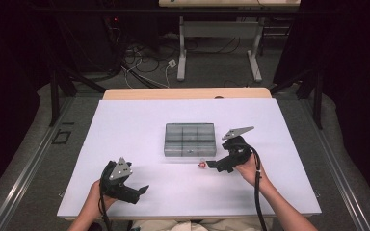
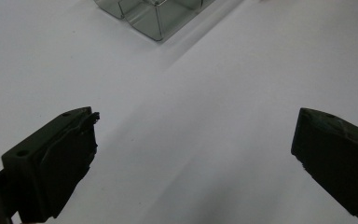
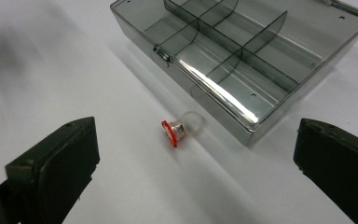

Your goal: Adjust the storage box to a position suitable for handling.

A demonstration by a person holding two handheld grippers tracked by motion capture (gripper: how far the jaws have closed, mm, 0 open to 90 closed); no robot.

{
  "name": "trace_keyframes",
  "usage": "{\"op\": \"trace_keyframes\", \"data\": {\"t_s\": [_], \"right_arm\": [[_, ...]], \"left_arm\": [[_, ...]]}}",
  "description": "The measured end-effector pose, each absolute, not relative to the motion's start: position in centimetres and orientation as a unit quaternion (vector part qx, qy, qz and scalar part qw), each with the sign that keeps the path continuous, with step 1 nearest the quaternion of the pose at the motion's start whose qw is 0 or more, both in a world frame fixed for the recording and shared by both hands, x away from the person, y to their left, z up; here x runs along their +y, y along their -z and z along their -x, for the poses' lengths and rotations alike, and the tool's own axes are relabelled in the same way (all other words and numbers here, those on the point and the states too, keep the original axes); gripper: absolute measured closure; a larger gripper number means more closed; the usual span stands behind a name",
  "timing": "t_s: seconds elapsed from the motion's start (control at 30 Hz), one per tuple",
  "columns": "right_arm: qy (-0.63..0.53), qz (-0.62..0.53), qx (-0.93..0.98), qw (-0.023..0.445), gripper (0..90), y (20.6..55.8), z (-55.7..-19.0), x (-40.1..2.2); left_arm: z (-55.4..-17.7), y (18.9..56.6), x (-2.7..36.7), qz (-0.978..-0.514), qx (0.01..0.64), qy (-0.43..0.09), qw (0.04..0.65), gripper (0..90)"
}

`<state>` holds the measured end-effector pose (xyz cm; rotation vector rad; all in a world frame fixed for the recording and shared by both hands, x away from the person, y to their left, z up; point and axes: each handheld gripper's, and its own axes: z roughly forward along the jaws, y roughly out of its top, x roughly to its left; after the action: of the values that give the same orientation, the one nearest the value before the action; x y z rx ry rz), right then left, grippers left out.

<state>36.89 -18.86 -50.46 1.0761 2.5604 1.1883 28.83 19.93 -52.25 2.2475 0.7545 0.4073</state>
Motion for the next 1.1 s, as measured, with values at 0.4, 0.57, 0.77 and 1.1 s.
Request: {"op": "trace_keyframes", "data": {"t_s": [0.4,0.57,0.77,1.1], "right_arm": [[-0.401,-0.334,0.852,0.035,0.0,50.8,-36.5,-17.1],[-0.403,-0.329,0.854,0.034,0.0,51.1,-36.3,-16.4],[-0.396,-0.319,0.86,0.031,0.0,51.3,-36.3,-15.6],[-0.397,-0.303,0.866,0.03,0.0,51.3,-36.3,-14.7]], "left_arm": [[-28.7,52.4,19.9,-0.868,0.294,-0.166,0.364,0.1],[-28.7,52.3,20.1,-0.87,0.297,-0.161,0.36,0.1],[-28.6,52.3,20.3,-0.87,0.297,-0.162,0.36,0.1],[-28.5,52.4,20.3,-0.866,0.3,-0.167,0.363,0.1]]}}
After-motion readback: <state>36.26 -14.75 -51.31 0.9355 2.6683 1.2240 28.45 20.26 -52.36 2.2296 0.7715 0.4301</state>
